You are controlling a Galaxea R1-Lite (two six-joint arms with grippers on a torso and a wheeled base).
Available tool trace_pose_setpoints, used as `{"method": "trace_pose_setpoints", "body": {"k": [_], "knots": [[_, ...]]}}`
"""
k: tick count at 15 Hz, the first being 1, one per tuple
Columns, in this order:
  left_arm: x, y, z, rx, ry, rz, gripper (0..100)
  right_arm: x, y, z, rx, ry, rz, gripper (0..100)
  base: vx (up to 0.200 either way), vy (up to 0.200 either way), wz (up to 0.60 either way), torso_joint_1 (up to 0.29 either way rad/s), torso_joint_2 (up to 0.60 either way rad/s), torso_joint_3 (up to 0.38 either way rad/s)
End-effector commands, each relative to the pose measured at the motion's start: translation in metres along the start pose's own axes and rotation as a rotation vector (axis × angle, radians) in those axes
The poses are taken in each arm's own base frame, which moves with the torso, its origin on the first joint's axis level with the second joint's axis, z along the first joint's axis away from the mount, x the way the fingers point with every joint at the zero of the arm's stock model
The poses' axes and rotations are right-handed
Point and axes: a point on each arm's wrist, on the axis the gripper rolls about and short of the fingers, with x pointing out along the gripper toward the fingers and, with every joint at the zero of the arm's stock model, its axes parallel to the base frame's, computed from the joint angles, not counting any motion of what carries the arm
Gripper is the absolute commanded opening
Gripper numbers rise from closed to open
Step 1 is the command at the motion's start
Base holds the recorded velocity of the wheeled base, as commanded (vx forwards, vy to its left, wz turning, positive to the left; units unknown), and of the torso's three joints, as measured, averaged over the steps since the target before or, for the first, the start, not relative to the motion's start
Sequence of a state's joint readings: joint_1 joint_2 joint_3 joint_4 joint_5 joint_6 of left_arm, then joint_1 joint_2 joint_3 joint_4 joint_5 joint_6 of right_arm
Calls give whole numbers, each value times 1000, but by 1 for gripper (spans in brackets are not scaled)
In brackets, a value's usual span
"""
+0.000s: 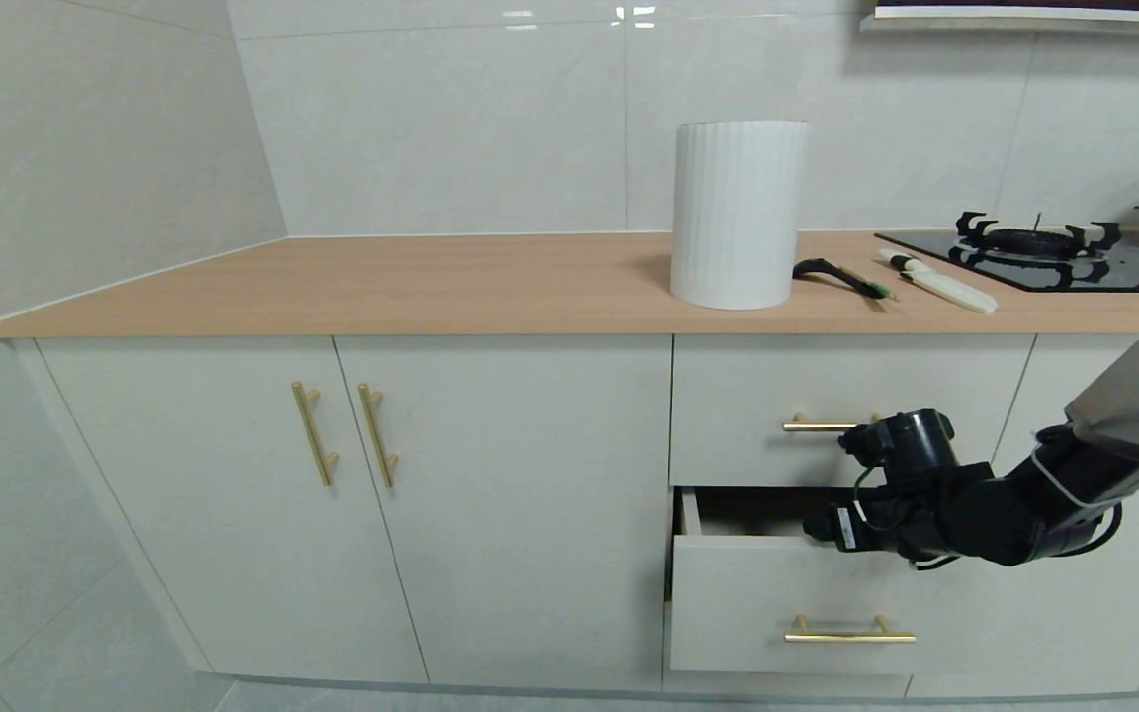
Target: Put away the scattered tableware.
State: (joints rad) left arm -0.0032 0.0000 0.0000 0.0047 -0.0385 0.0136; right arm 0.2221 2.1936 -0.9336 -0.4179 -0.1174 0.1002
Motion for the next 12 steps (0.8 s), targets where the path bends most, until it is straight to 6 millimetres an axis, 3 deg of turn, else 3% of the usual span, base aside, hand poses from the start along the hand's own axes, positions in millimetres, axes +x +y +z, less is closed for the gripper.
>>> {"method": "trace_pose_setpoints", "body": {"k": [1, 9, 12], "knots": [[0, 0, 0, 0, 0, 0, 100, -14, 0, 4, -6, 9, 4, 100, 0, 0, 0, 0, 0, 0], [0, 0, 0, 0, 0, 0, 100, -70, -6, 4, -121, 171, 7, 100, 0, 0, 0, 0, 0, 0], [0, 0, 0, 0, 0, 0, 100, -80, -7, -5, -190, 276, 9, 100, 0, 0, 0, 0, 0, 0]]}}
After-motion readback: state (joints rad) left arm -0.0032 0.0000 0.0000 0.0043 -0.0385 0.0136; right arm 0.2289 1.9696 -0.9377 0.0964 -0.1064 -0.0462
